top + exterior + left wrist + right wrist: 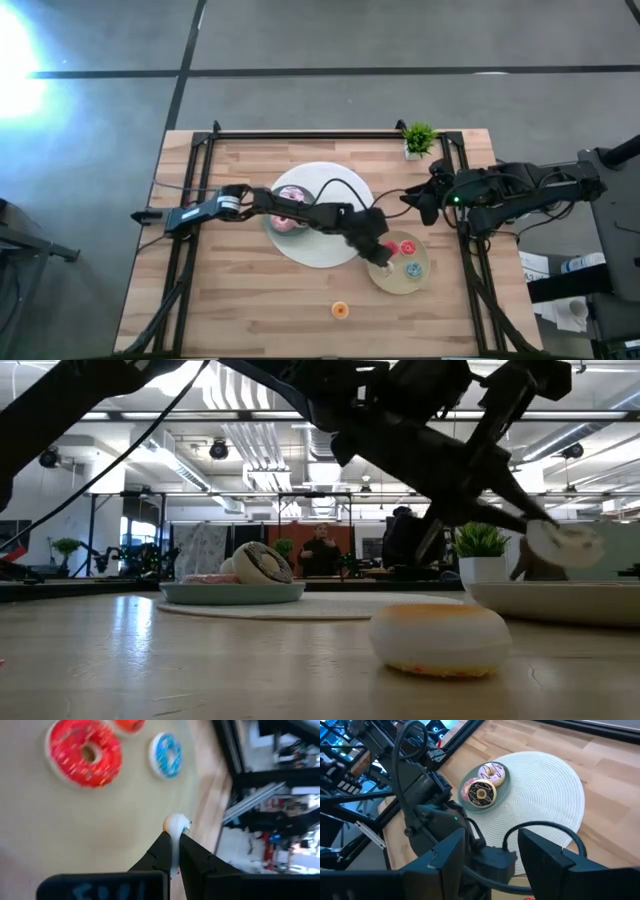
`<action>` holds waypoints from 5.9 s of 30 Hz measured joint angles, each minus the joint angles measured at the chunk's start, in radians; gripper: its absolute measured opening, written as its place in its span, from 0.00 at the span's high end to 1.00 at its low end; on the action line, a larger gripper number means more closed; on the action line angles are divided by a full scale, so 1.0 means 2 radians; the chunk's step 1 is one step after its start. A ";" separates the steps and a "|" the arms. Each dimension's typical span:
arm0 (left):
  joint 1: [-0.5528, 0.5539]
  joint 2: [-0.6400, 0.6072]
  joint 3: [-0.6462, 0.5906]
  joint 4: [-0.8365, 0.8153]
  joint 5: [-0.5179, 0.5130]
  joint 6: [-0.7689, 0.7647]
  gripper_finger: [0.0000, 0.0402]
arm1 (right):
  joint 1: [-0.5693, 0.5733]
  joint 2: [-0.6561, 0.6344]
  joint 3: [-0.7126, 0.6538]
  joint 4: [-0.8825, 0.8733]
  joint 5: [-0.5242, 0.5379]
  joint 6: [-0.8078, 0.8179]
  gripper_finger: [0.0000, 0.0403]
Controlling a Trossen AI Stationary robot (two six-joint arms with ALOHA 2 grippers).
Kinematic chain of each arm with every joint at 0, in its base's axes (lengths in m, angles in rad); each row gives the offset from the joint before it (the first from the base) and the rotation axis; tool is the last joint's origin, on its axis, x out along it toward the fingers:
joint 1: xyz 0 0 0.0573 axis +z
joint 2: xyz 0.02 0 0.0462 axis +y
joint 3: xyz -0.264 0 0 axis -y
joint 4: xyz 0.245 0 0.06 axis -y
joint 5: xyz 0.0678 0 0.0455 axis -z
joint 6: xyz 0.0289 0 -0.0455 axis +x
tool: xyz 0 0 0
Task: Pick & Place donuts
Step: Put the small white donut on the brown plate, then put the small yellow donut on the brown plate
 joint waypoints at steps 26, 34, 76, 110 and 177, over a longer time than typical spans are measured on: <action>0.000 -0.003 -0.005 -0.048 -0.155 0.127 0.78 | 0.000 0.000 -0.003 0.000 0.000 -0.009 0.56; 0.000 -0.009 -0.005 -0.064 -0.178 0.150 0.60 | 0.000 0.000 -0.004 -0.012 0.000 -0.009 0.56; -0.283 -0.122 -0.108 -0.171 -0.461 0.381 0.62 | 0.042 0.039 -0.013 -0.037 -0.026 -0.069 0.56; -0.284 -0.101 -0.214 0.025 -0.415 0.573 0.62 | 0.059 0.123 -0.011 0.023 0.001 0.032 0.56; -0.056 -0.329 -0.298 0.120 0.047 0.251 1.00 | 0.219 0.346 0.169 0.068 0.069 -0.255 0.40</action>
